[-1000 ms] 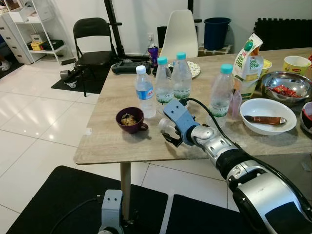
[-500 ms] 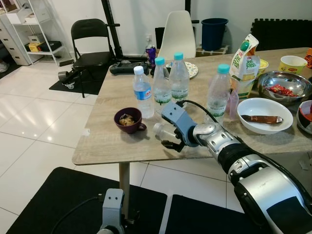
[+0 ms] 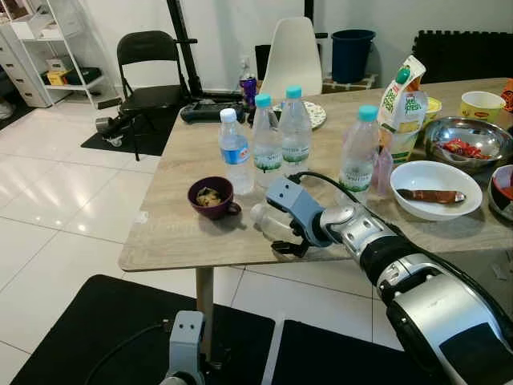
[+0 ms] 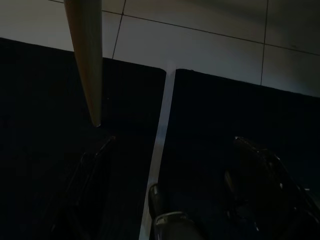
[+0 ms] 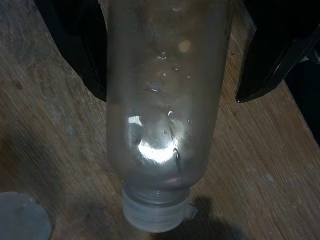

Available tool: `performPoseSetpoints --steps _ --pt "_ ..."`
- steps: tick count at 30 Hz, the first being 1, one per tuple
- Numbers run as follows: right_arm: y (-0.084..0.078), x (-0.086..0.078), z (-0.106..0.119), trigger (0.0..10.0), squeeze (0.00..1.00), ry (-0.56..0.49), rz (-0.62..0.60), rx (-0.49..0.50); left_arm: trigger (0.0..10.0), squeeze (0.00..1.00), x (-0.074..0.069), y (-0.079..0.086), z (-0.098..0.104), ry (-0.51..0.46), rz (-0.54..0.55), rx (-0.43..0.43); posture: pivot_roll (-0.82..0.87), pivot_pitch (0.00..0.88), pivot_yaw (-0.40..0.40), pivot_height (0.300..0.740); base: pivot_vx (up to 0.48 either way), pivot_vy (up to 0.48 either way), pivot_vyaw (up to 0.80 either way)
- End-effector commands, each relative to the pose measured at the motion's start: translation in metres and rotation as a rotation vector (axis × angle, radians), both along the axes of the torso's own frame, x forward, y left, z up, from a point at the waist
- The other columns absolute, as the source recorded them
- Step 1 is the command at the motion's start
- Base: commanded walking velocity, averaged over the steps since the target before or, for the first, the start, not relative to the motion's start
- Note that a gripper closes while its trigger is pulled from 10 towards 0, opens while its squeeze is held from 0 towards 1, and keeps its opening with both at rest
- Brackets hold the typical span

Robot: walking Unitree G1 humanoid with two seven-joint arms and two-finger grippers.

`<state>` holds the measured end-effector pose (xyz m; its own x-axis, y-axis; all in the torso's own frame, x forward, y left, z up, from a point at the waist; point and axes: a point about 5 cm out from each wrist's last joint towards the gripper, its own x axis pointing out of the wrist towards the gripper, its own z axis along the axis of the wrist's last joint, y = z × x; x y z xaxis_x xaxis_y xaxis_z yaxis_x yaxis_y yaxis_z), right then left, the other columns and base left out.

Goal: Restocking fridge

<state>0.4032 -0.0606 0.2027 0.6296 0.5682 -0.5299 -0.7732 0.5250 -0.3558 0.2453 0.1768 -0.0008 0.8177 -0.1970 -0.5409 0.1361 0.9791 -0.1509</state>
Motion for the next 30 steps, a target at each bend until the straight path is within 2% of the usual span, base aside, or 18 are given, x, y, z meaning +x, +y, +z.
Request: performPoseSetpoints --steps 1,6,9,15,30 --pt "0.002 0.0 0.0 10.0 0.0 0.011 -0.007 0.015 10.0 0.0 -0.007 0.01 -0.006 0.039 0.01 0.015 0.01 0.193 0.055 0.74 0.0 0.0 0.0" --pt "0.007 0.003 0.014 10.0 0.0 -0.014 -0.046 0.13 10.0 0.0 -0.006 0.009 -0.005 0.041 0.006 0.011 0.01 0.193 0.055 0.74 0.0 0.0 0.0" --pt "0.009 0.003 0.018 10.0 0.0 -0.016 -0.043 0.147 10.0 0.0 -0.006 0.009 -0.005 0.042 0.004 0.01 0.01 0.191 0.056 0.74 0.0 0.0 0.0" --pt "0.014 0.003 0.023 10.0 0.0 -0.027 -0.018 0.146 10.0 0.0 -0.006 0.008 -0.006 0.046 -0.001 0.008 0.01 0.189 0.052 0.74 0.0 0.0 0.0" --pt "0.017 0.0 0.01 10.0 0.0 -0.023 -0.002 0.075 10.0 0.0 -0.006 0.008 -0.008 0.053 -0.004 0.008 0.01 0.193 0.053 0.74 0.0 0.0 0.0"
